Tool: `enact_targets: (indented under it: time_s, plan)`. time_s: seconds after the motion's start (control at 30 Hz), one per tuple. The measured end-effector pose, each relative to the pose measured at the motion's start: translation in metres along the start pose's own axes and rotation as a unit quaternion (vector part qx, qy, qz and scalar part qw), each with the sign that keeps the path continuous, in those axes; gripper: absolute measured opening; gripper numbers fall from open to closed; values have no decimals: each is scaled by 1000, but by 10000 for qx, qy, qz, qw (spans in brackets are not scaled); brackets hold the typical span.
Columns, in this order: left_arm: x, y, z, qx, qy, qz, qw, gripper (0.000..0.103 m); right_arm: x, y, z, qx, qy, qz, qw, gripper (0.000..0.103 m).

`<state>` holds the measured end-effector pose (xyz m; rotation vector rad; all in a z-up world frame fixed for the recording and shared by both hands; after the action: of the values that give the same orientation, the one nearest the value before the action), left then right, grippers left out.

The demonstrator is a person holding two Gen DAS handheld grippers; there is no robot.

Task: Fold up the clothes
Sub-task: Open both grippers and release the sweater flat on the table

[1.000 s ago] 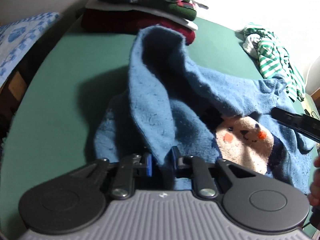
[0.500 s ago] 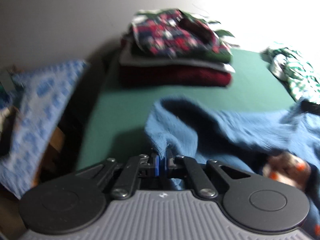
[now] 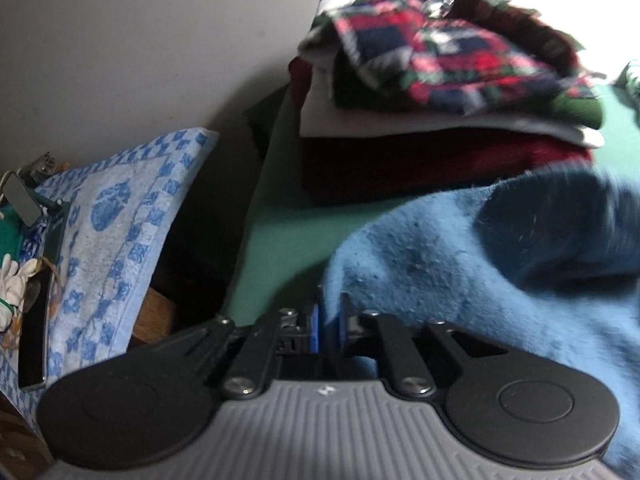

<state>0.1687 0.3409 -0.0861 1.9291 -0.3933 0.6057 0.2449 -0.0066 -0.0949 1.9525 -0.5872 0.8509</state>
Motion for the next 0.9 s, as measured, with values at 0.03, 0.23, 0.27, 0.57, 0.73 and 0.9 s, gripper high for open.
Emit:
enact_targets:
  time_s: [0.03, 0.23, 0.27, 0.57, 0.73, 0.9]
  plan:
    - [0, 0, 0, -12, -33, 29, 10000, 19, -1, -2, 2, -24, -20, 5, 10000, 20]
    - [-6, 22, -5, -23, -207, 313, 9993, 23, 9, 41, 8, 150, -197, 513, 9984, 27]
    - [-7, 31, -8, -12, -189, 387, 9991, 24, 8, 51, 4, 160, 1, 499, 9986, 27]
    - [-35, 130, 25, -847, -236, 1147, 9895, 32, -39, 77, -24, -114, 1560, -303, 9872, 27]
    - [-54, 133, 74, -1533, -377, 851, 9838, 33, -45, 57, -5, -285, 1004, -430, 9936, 27]
    - [-72, 111, 111, -1523, -450, 490, 9861, 33, -39, 45, 25, -858, 724, -155, 9936, 21]
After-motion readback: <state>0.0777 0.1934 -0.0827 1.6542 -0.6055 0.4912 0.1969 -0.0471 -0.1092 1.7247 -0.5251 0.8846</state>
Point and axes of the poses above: each gripper's, at about its wrist camera, not at the fingertips, and y roughly against the way its jaws point, z to its right, x to its top, the point moved 5 cm from there along -y, roughly the way its jaws point, and after that the axes turned 11 degrees about x, right-handed, at the moved point
